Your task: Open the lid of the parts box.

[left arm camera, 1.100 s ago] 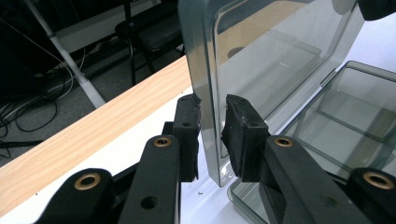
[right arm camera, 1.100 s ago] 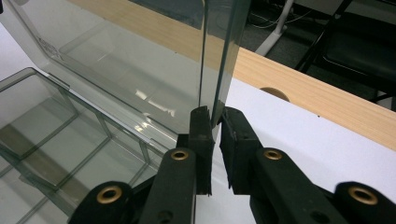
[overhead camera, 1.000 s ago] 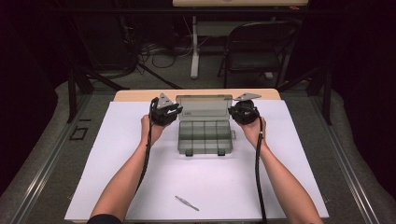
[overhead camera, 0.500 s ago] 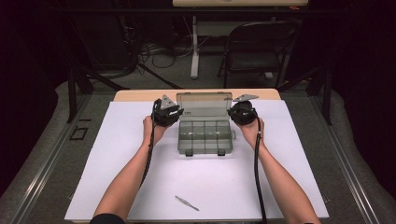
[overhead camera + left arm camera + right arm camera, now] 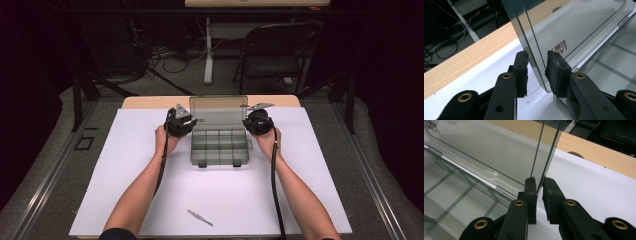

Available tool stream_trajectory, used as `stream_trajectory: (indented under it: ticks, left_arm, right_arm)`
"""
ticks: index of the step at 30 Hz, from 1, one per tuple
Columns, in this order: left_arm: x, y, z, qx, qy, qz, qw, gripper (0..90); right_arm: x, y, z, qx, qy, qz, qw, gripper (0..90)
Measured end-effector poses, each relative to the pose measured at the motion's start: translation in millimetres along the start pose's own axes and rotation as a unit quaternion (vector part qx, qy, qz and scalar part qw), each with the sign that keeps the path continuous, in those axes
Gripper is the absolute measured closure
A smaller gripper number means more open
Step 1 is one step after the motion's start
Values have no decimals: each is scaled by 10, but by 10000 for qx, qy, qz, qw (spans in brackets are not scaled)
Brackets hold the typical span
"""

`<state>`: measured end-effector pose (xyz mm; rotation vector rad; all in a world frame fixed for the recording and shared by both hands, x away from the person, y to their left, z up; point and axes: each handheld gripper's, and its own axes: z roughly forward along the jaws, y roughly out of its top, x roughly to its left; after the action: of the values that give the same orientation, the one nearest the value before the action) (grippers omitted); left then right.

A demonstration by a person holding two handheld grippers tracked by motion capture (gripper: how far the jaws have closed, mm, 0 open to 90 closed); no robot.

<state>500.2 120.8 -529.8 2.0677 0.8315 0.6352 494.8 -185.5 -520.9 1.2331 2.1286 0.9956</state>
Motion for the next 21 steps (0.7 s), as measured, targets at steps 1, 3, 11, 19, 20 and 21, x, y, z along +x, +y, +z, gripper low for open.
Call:
stream_trajectory:
  ticks: [1, 3, 11, 19, 20, 21]
  left_arm:
    - [0, -8, 13, 38, 18, 16, 10000, 698]
    - [-4, -20, 32, 86, 25, 3, 10000, 696]
    - [-12, -56, 79, 214, 176, -52, 9996, 630]
    - [28, -44, 12, 260, 217, -179, 9993, 360]
    - [37, -43, -9, 262, 164, -222, 9993, 330]
    - [42, -41, -34, 261, 158, -233, 9993, 301]
  right_arm:
    - [-2, -3, 6, 27, 6, -1, 10000, 816]
    - [0, -13, 30, 68, -7, 6, 10000, 812]
    - [-15, -43, 77, 168, 14, 80, 9998, 773]
    - [-28, -30, 13, 123, 23, 110, 9999, 521]
    - [-31, -29, -8, 142, 50, 131, 9998, 468]
    - [-33, -30, -25, 112, 82, 172, 9998, 429]
